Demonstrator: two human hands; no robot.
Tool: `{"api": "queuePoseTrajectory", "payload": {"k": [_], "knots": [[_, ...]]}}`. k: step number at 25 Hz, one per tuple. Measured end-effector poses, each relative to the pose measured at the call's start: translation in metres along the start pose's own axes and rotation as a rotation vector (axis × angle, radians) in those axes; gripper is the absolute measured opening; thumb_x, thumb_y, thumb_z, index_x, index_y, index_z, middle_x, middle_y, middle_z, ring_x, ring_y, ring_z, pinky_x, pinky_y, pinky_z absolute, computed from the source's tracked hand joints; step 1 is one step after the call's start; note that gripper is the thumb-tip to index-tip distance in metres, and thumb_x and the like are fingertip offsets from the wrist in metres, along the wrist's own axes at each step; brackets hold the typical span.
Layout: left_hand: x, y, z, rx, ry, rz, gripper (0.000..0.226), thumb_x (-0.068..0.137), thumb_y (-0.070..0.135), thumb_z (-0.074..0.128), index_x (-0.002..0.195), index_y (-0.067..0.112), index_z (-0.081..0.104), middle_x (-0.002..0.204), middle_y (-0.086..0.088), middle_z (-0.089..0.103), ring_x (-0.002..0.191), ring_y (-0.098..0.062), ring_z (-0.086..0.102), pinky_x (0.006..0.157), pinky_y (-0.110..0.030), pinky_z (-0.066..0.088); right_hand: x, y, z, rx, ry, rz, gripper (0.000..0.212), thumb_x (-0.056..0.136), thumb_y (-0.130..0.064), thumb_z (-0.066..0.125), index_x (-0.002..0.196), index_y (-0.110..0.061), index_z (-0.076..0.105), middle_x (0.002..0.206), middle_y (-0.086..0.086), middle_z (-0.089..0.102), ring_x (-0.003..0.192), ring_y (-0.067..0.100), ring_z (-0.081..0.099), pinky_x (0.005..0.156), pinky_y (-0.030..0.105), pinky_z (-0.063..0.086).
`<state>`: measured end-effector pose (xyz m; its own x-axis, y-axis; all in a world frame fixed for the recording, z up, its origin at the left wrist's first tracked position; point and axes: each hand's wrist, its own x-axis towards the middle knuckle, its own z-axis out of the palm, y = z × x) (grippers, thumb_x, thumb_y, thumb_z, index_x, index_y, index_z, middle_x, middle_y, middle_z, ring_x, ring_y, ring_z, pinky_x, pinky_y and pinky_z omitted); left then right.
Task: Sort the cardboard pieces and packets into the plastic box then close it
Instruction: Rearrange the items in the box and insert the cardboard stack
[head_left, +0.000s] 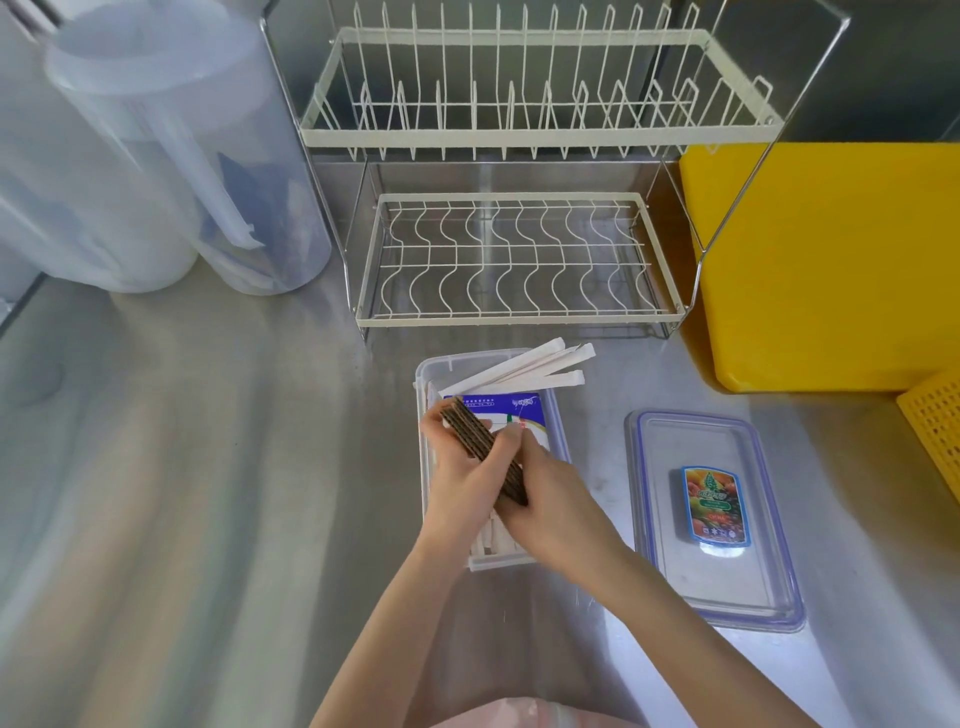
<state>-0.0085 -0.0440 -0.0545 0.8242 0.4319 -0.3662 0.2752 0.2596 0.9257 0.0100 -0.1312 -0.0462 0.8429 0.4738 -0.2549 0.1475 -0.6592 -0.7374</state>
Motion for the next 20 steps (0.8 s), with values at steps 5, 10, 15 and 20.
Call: {"api": "queuePoseTrajectory", "payload": {"k": [5,10,15,20], "knots": [[0.010,0.004,-0.012,0.050,-0.160,0.067,0.032,0.088,0.028,0.053,0.117,0.028,0.040,0.111,0.000,0.059,0.099,-0.010,0.058,0.086,-0.021,0.047,0.000,0.018,-0.016,0.154,0.056,0.084,0.030,0.087,-0.020,0.050,0.115,-0.026,0.044,0.066,-0.016,0.052,0.051,0.000,0.052,0.040,0.008,0.038],[0.044,-0.001,-0.029,0.914,-0.149,0.391,0.065,0.079,0.039,0.063,0.134,0.021,0.032,0.139,0.000,0.038,0.127,-0.017,0.036,0.100,-0.022,0.039,0.004,0.037,-0.036,0.265,0.192,0.162,0.032,0.088,-0.015,0.052,0.118,-0.016,0.041,0.076,-0.021,0.045,0.066,-0.004,0.048,0.043,0.002,0.039],[0.071,-0.012,-0.027,1.522,-0.327,0.416,0.087,0.076,0.055,0.059,0.142,0.019,0.015,0.153,-0.004,0.021,0.141,-0.026,0.013,0.116,-0.050,-0.001,0.002,0.045,-0.037,0.394,0.206,0.226,0.030,0.088,-0.015,0.051,0.116,-0.017,0.042,0.096,0.001,0.059,0.083,0.005,0.056,0.056,0.013,0.037],[0.072,-0.018,-0.028,1.584,-0.290,0.441,0.079,0.080,0.050,0.057,0.141,0.019,0.018,0.145,-0.006,0.032,0.139,-0.026,0.022,0.114,-0.051,-0.009,-0.002,0.047,-0.033,0.456,0.170,0.268,0.032,0.088,-0.015,0.052,0.118,-0.013,0.042,0.098,0.002,0.058,0.079,-0.002,0.052,0.048,-0.002,0.040]]}}
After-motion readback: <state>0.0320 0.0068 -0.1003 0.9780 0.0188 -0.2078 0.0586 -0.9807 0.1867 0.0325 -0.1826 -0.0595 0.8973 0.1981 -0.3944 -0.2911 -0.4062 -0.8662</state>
